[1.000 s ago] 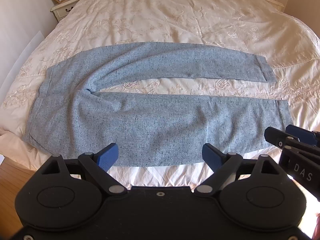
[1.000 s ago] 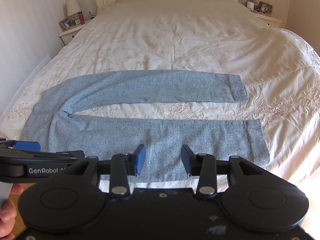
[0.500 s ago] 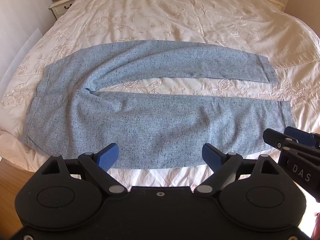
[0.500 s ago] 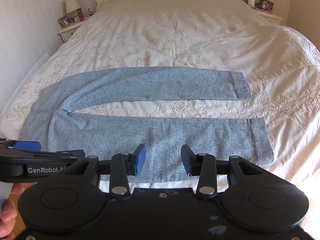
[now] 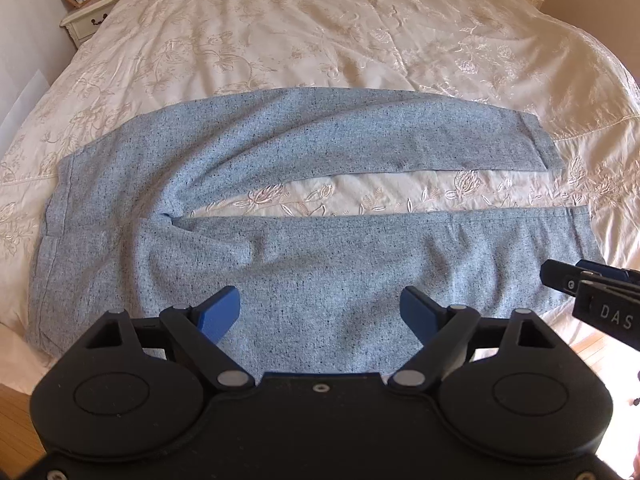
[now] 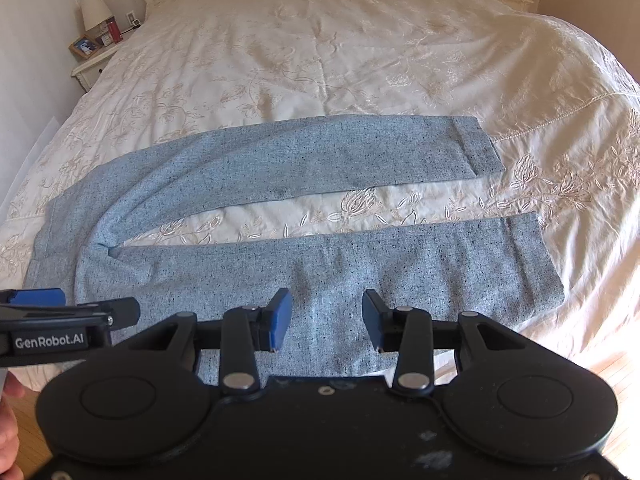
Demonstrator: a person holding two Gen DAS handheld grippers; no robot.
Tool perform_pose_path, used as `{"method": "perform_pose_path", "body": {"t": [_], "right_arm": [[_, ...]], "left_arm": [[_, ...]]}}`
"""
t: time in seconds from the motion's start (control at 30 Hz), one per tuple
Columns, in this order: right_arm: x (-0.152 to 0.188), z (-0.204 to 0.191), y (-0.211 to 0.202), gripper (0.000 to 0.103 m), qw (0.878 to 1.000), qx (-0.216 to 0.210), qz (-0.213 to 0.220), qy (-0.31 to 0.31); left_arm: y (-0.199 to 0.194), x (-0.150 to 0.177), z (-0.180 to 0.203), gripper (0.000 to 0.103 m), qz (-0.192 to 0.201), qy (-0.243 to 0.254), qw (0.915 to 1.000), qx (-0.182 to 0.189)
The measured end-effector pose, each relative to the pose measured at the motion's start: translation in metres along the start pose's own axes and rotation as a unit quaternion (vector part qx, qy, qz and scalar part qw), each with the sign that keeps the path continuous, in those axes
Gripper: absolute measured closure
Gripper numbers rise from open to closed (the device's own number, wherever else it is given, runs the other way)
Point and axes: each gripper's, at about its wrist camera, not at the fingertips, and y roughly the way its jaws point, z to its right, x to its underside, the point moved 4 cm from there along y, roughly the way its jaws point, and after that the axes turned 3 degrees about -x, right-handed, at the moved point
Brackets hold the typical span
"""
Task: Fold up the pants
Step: 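Move the right gripper to a pant leg hem and close on it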
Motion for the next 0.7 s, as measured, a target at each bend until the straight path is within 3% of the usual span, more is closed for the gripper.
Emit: {"method": "perform_pose_path", "body": {"t": [0.17,0.3,0.47,0.7], "right_arm": [[-0.013,0.007,0.024,0.061,0.998,0.042,-0.011,0.036],[-0.023,0.015,0.042,0.061,0.996,0.073,-0.01,0.053],[-0.05,0.028,0.065,0.061,0.995,0.068,-0.007,0.065],[-0.119,0.073,0.122,0.062,0.996,0.066,-0.022,0.053]], "left_arm": [[0.024,-0.012,-0.022,0.022,0.013,0.035,0.9993,-0.001],[0.047,-0.023,-0.03,0.027,-0.01,0.054,0.9983,0.017],[0.066,-0.049,-0.032,0.027,-0.019,0.053,0.9983,0.013],[0.089,-0.091,-0.022,0.025,-0.011,0.018,0.9996,-0.019]]}}
